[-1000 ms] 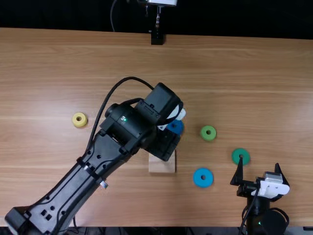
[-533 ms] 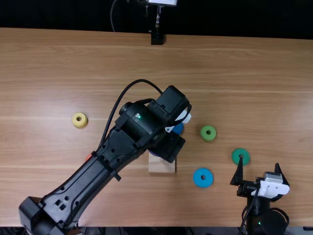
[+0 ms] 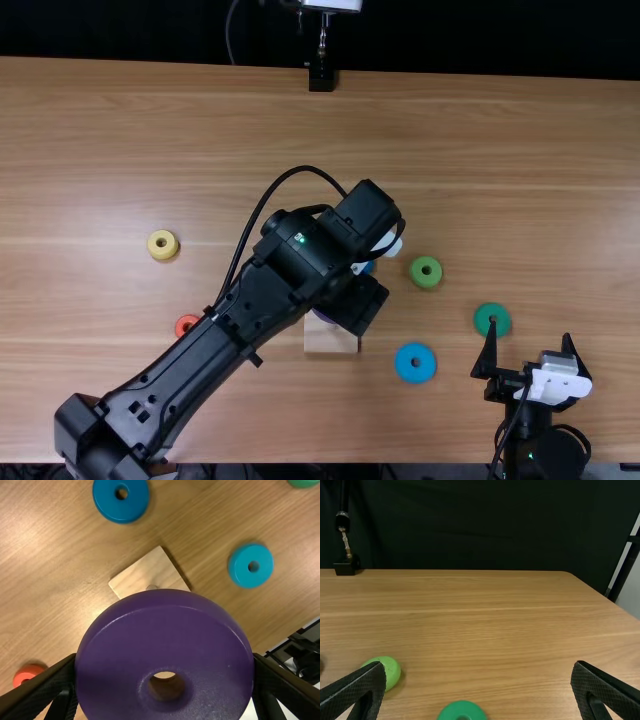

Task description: Build the Hanoi tower: stack the rings onto the peg from bottom to top in this color order: purple, dark blue, light blue, dark green, light green, yellow, orange.

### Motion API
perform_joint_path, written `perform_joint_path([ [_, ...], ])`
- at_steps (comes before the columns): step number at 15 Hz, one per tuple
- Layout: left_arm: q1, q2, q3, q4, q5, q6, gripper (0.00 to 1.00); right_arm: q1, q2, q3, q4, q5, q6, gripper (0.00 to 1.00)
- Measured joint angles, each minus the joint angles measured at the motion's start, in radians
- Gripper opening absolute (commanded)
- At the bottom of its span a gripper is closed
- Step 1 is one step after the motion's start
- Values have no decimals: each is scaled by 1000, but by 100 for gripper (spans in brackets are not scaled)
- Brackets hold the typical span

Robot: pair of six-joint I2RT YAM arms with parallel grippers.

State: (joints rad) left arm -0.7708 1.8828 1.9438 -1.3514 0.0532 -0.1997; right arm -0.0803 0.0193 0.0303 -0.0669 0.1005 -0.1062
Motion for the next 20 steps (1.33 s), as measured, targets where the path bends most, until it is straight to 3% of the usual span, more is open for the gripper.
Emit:
perform_joint_path([
  [4, -2, 13, 0, 8, 2, -34, 0, 0, 0, 0, 0, 0, 0, 100],
  [5, -2, 13, 0, 10, 3, -38, 20, 0, 0, 0, 0, 0, 0, 100],
  [7, -2, 13, 0, 11, 4, -41, 87, 0, 0, 0, 0, 0, 0, 100],
  [8, -2, 13, 0, 11, 6, -40, 100, 0, 0, 0, 0, 0, 0, 100],
  [14, 30, 13, 0, 11, 79, -42, 100, 0, 0, 0, 0, 0, 0, 100],
  [17, 76, 13, 4, 33, 87, -41, 100, 0, 0, 0, 0, 0, 0, 100],
  [20, 159, -7, 22, 178, 89, -41, 100, 0, 0, 0, 0, 0, 0, 100],
])
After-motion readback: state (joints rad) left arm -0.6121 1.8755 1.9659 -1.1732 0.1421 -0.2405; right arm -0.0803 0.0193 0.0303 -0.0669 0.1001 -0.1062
